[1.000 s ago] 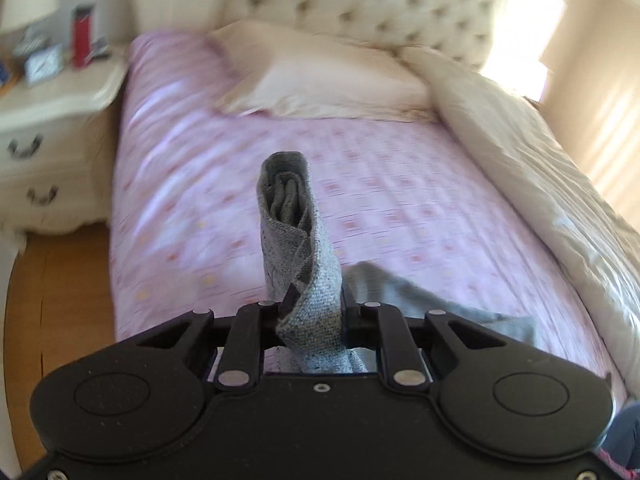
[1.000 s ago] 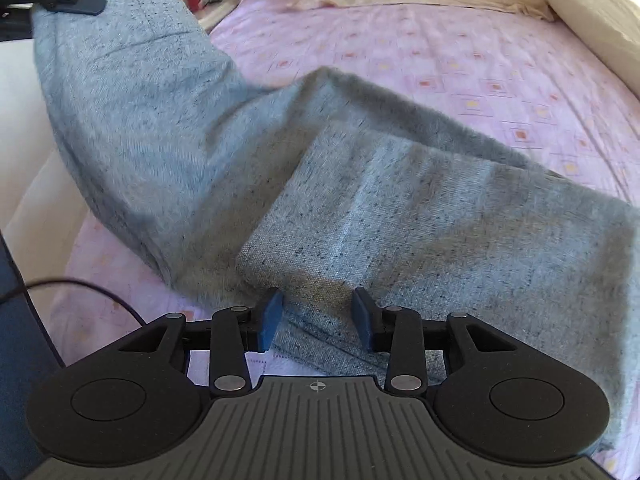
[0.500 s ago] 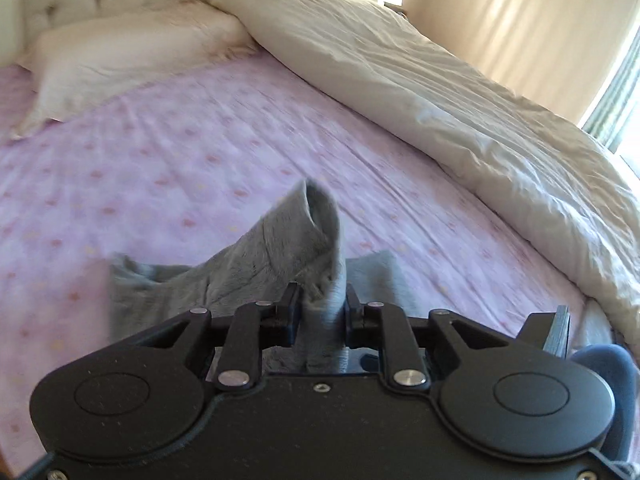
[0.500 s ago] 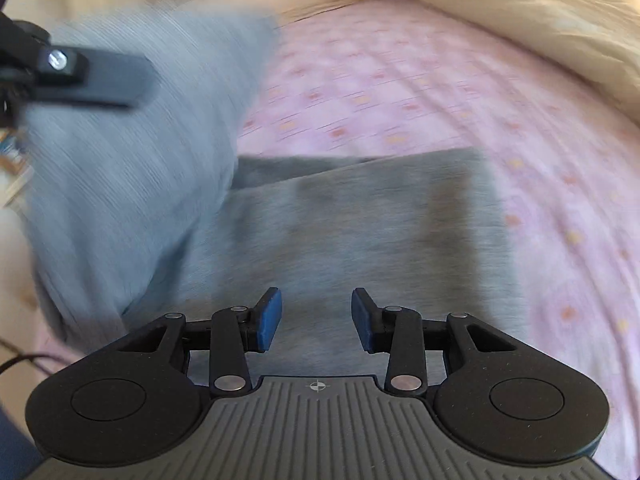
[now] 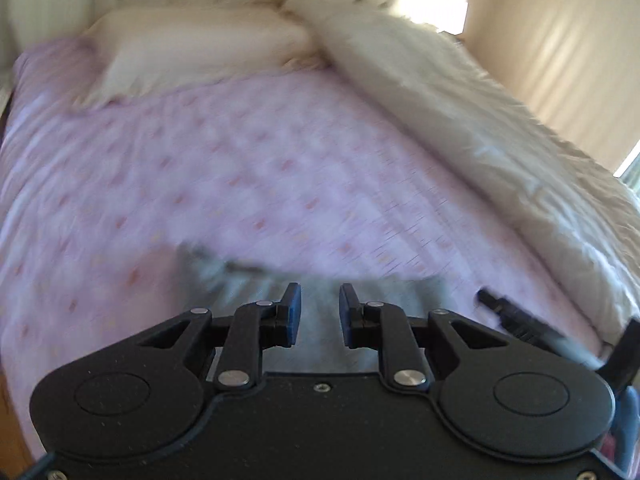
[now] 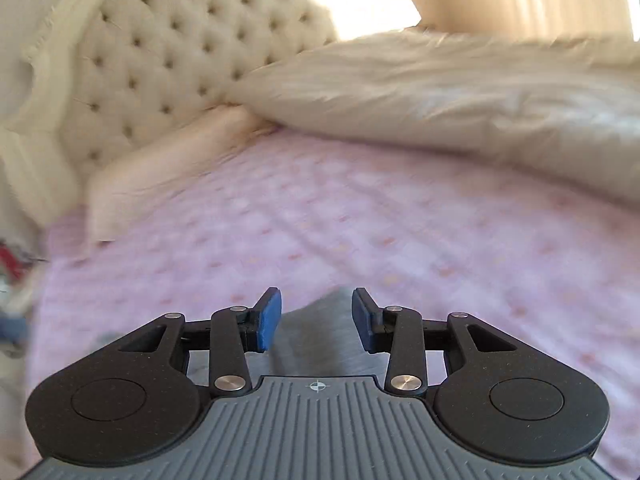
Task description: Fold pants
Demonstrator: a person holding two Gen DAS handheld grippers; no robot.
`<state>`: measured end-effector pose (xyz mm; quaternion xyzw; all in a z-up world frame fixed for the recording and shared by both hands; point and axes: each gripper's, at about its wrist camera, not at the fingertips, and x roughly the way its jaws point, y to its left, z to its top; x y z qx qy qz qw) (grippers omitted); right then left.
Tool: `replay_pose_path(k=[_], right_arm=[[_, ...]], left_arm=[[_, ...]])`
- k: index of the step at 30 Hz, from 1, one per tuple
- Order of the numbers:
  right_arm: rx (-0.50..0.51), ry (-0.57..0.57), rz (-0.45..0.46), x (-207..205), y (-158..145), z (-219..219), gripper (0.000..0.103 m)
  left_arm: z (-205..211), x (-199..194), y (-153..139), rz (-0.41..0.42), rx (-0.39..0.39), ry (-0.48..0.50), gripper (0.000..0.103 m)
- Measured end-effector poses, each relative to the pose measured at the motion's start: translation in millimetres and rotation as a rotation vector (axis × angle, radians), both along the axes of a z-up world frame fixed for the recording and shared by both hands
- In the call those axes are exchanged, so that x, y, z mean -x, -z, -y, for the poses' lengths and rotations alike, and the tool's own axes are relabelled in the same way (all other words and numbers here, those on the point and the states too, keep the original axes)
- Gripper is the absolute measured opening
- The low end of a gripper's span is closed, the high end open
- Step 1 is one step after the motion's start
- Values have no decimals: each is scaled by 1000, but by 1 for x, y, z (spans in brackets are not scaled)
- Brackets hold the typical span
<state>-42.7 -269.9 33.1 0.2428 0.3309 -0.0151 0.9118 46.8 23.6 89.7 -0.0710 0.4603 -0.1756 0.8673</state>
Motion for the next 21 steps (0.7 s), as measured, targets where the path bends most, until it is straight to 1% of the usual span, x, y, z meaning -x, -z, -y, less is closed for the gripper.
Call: replay_pose_path(k=[1,2,3,5,7,8,10,12,14,15,16,17,18,19,20,21], right_arm=[[-27,-34,-36,-4,5,-1,39],[-39,-66,-77,-8,11,-6,41],[-36,-85,-115,-11,16,-8,48],[-31,-79,-173,-11,24,-18,55],[-88,-73,-208,-12,31,-14,56],[-132,-73,-229,-4,31,-18,58],[-202,-80,-265,-5,39,-20,61],[-237,-88,-294,-4,42,-24,61],[-269,-83,-285,-5,44,-25,61],[-284,-94,-281,-7,44,-26,60],[-291,-128,-281,-8,43,-29,52],[-276,-170,-269,-9,40,-35,21],[-203,-203,-234,-7,29,-44,17],[-100,-256,-179,-3,15,-56,15],[-42,-299,-118,3,0,-64,14],[-44,-323,-60,9,-14,-66,13]], left_arm=[[-9,1,12,-36,-9,-23,27],[-16,3,25,-64,-18,-45,27],[-22,4,37,-89,-27,-66,27],[-32,9,58,-134,-47,-95,27],[-41,13,73,-161,-50,-118,27],[-44,15,80,-173,-48,-127,27],[-47,17,86,-190,-42,-132,27],[-46,18,88,-190,-38,-130,27],[-43,18,87,-180,-44,-122,27],[-45,21,85,-174,-48,-122,27],[-45,22,84,-171,-51,-121,27],[-46,21,86,-172,-53,-123,27],[-46,21,87,-174,-56,-125,27],[-47,21,87,-175,-59,-129,27],[-48,21,88,-175,-59,-136,27],[-49,22,88,-174,-56,-143,27]])
